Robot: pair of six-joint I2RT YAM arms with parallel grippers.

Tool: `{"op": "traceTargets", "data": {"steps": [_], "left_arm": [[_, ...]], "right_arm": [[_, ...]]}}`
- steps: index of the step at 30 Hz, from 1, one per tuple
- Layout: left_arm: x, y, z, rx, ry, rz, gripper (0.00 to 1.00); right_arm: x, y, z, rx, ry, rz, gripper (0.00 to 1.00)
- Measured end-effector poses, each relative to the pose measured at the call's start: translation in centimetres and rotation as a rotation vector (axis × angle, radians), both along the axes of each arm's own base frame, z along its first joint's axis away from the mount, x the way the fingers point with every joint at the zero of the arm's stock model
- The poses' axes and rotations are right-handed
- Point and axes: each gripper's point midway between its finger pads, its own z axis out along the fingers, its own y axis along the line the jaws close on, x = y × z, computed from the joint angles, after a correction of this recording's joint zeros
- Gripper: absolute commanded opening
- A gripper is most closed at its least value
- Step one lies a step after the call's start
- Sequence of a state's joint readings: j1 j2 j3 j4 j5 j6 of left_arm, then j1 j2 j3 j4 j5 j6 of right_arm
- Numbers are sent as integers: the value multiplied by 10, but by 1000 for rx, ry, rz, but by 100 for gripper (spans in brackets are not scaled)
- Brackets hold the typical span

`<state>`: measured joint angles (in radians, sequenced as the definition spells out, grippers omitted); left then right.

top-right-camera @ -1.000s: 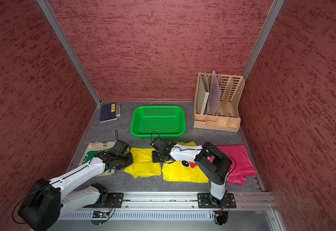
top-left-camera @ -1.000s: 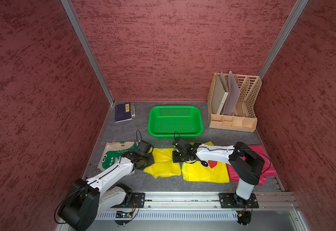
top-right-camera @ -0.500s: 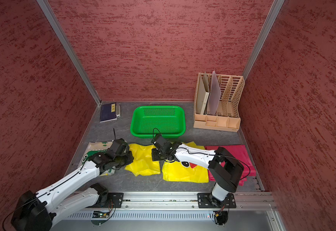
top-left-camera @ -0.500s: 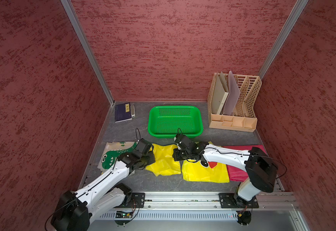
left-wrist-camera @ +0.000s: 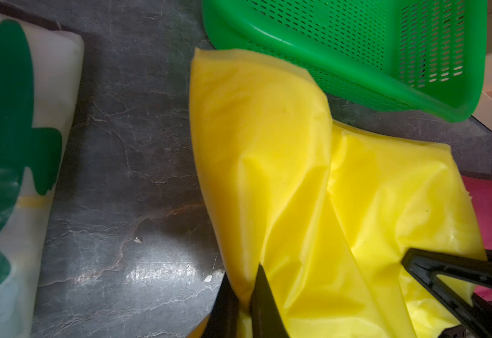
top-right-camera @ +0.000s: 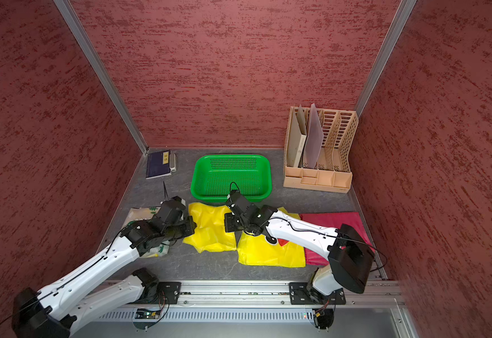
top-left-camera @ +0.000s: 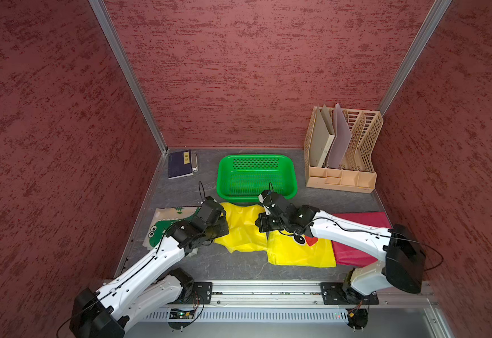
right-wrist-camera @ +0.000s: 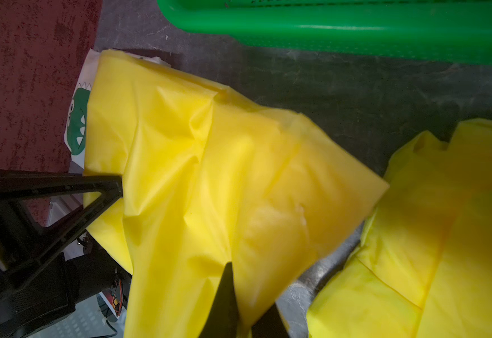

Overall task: Put the folded raincoat in the basket
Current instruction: Place the raincoat in the basket.

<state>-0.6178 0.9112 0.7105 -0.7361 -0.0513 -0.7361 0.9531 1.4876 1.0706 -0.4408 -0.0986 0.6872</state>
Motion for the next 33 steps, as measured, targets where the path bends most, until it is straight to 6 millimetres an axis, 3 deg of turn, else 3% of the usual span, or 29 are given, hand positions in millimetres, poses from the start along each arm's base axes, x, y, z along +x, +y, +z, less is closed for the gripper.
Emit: {"op": "traceTargets", "data": {"steps": [12, 20, 25, 33], "left_arm": [[26, -19, 67, -35, -112, -28, 0], [58, -37, 93, -9, -171, -59, 0], [91, -45, 102, -3, -204, -58, 0], [159, -50, 90, 19, -186, -53, 1]], "right_arm": [[11, 0, 76, 43, -132, 14, 0], [40, -16, 111, 55, -175, -41, 0], [74, -31, 114, 55, -181, -80, 0], [145, -44, 88, 26, -143, -117, 0]]}}
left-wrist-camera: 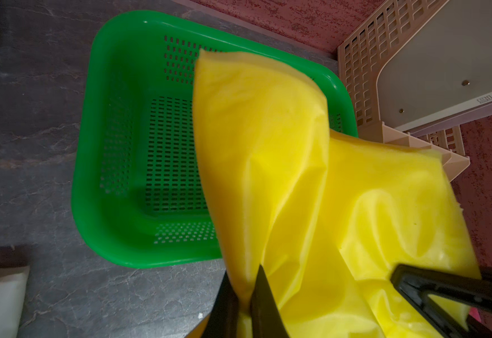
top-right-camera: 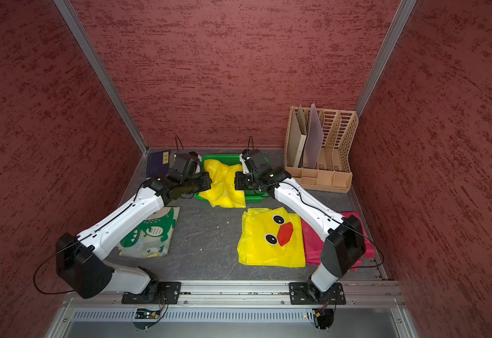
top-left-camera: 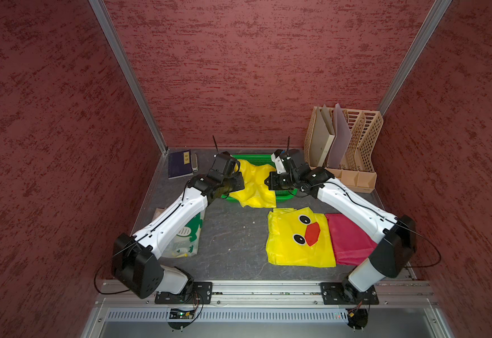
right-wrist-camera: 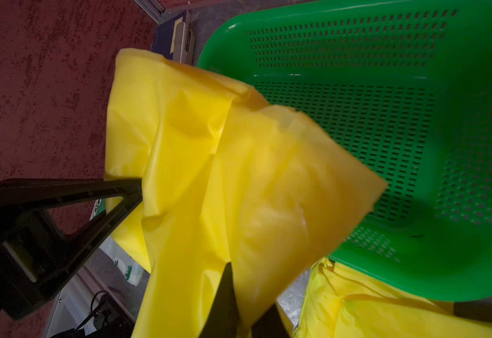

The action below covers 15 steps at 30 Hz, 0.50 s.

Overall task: Put the folded raincoat in the basket
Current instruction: Place the raincoat in the basket.

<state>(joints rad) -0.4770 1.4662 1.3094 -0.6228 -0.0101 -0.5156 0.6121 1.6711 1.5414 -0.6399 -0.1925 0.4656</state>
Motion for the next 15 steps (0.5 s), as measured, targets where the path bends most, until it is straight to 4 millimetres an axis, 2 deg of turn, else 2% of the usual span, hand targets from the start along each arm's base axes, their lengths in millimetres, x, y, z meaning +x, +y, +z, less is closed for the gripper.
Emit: {"op": "traceTargets", "data": {"steps": [5, 9, 15], "left_arm": [[35, 9, -18, -22, 14, 22, 1], [53, 14, -38, -43, 48, 32, 0], [74, 6, -64, -77, 101, 10, 0]], "right_arm": [[41, -4, -16, -6, 11, 5, 0], [71, -7, -40, -20, 38, 14, 0], [96, -11, -76, -56, 81, 34, 0]]}}
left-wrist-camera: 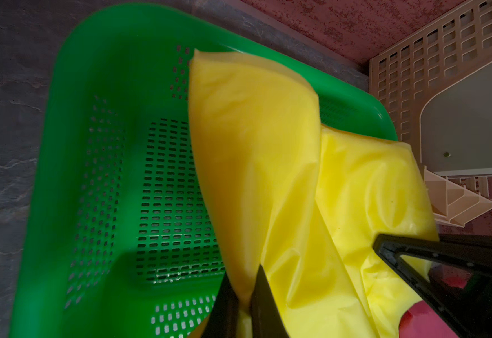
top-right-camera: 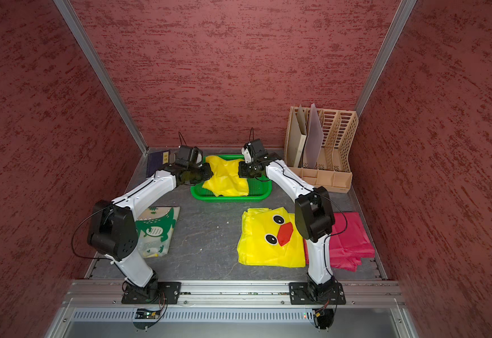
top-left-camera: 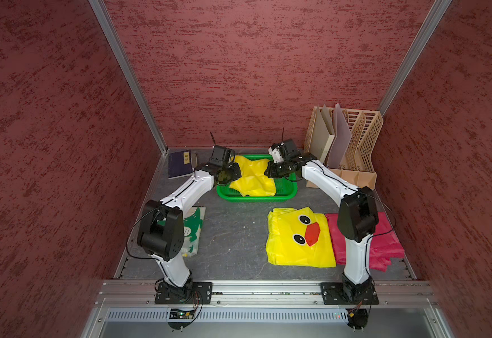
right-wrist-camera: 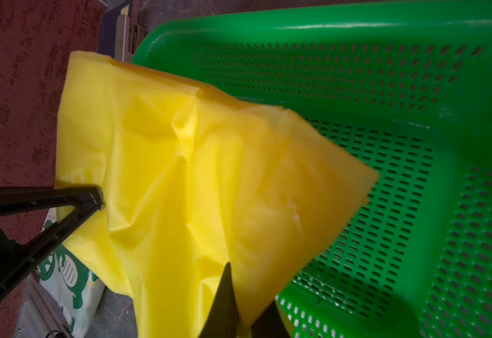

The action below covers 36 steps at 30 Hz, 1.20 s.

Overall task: Put the folded raincoat in the basket
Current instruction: Place the raincoat in the basket.

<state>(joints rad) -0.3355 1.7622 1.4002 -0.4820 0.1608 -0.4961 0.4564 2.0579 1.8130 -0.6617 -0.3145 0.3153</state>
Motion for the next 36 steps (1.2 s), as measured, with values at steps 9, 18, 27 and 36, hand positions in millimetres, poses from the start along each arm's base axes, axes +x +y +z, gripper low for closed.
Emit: {"op": "traceTargets", "data": {"steps": [9, 18, 27, 36], "left_arm": [[12, -4, -29, -2, 45, 1, 31], [17, -1, -17, 37, 23, 20, 100], [11, -15, 47, 34, -116, -10, 100], [-25, -4, 99, -61, -258, -4, 100]], "right_arm": [[10, -14, -19, -33, 29, -9, 16], [10, -21, -25, -61, 43, -19, 62], [7, -36, 18, -91, -34, -56, 62], [-52, -68, 119, -18, -237, -87, 62]]}}
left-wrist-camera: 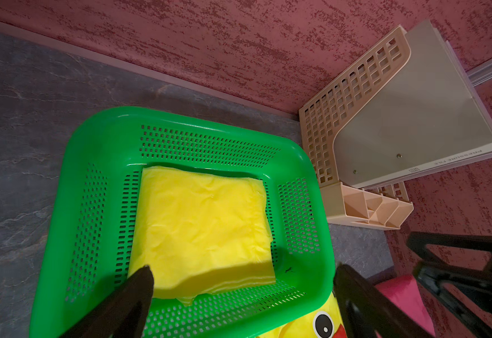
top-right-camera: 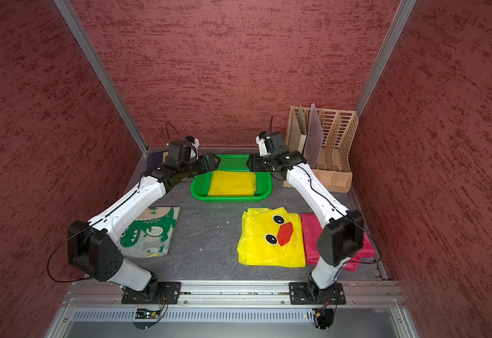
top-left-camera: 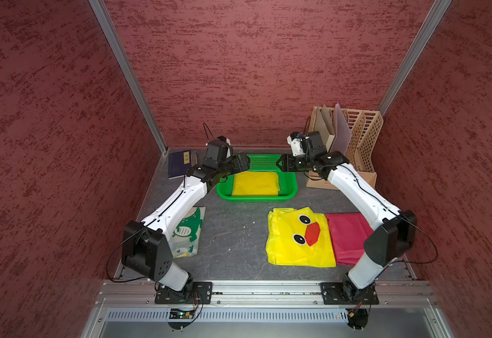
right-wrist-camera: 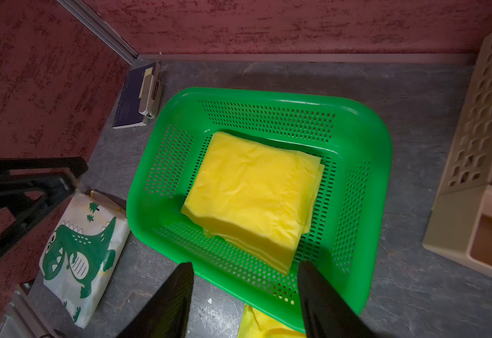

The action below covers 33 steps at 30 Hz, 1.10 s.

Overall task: Put the folded raincoat in the basket
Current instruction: Place the raincoat in the basket, then move the raincoat to the center of the board.

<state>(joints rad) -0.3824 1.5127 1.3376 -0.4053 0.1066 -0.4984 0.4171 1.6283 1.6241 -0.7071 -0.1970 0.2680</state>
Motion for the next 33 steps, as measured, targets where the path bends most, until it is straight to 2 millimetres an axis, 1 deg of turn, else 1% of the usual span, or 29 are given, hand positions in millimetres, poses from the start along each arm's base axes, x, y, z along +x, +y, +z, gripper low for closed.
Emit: {"op": "traceTargets", "data": {"steps": [2, 4, 7, 9, 12, 14, 17, 21, 25, 28, 31, 33], "left_arm": [[-8, 4, -8, -16, 5, 14, 100], [-20, 12, -23, -33, 23, 34, 100], [-39, 24, -40, -60, 52, 52, 100], [-48, 29, -44, -77, 60, 59, 100], [-55, 28, -39, -95, 63, 49, 100], [-60, 26, -39, -97, 74, 42, 100], [-70, 20, -44, -88, 95, 26, 100], [-92, 12, -62, -56, 142, 7, 100], [-114, 14, -84, -1, 211, 39, 100], [-124, 15, -88, 21, 228, 51, 100], [-128, 14, -89, 30, 233, 51, 100], [-129, 15, -94, 40, 248, 53, 100]], "right_arm": [[-16, -9, 4, 1, -18, -8, 62], [-34, -19, 1, -1, -26, -15, 62], [-59, -31, -8, -4, -20, -23, 62], [-73, -37, -13, -2, -11, -29, 62], [-90, -45, -23, 6, 9, -41, 61], [-100, -48, -33, 9, 31, -47, 61], [-116, -51, -51, 10, 75, -57, 61], [-136, -53, -72, 10, 124, -66, 61], [-151, -52, -88, 8, 168, -81, 61], [-159, -50, -102, -1, 209, -93, 61], [-168, -48, -124, -15, 265, -108, 59], [-177, -47, -147, -35, 314, -118, 59]]}}
